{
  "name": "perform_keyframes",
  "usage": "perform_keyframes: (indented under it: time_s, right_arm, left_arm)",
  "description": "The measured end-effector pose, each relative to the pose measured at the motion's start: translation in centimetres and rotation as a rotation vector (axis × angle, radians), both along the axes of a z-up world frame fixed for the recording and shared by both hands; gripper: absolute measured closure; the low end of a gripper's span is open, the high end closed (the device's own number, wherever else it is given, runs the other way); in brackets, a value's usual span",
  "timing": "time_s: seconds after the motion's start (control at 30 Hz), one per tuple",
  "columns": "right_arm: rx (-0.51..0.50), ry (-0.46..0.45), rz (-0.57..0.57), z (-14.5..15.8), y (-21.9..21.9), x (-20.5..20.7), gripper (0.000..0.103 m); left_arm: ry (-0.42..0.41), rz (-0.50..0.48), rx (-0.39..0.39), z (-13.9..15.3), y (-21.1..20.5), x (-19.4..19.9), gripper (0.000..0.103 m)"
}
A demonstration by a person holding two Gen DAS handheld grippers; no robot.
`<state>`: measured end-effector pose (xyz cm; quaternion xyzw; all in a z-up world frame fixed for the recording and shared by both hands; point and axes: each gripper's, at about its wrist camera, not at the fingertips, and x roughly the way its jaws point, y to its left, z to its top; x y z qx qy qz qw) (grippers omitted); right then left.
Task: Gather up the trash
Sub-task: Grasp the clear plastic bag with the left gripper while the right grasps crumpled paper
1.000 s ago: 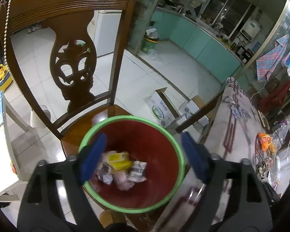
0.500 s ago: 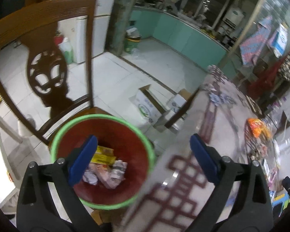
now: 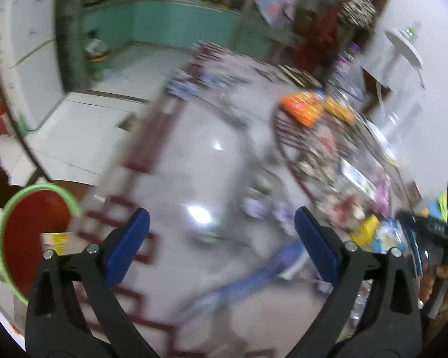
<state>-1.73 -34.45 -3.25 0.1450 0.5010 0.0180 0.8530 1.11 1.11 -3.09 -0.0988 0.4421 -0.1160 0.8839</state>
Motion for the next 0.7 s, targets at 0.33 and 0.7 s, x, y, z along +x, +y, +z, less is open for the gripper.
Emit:
perform_keyframes:
  time_s: [0.33,0.7]
  right_arm:
    - [-0.102,-0.003,0.211,-2.0,8.8,5.2,0.007]
    - [0.081,0.059,0.108,-3.5,4.9,7.1,0.073]
  left_arm:
    - [0.067,-0.088,0.040,-2.3,-4.4,-0.1,0.007]
    - [0.223,-0.312,0.003,-4.1,-8.6,-2.1,0.007]
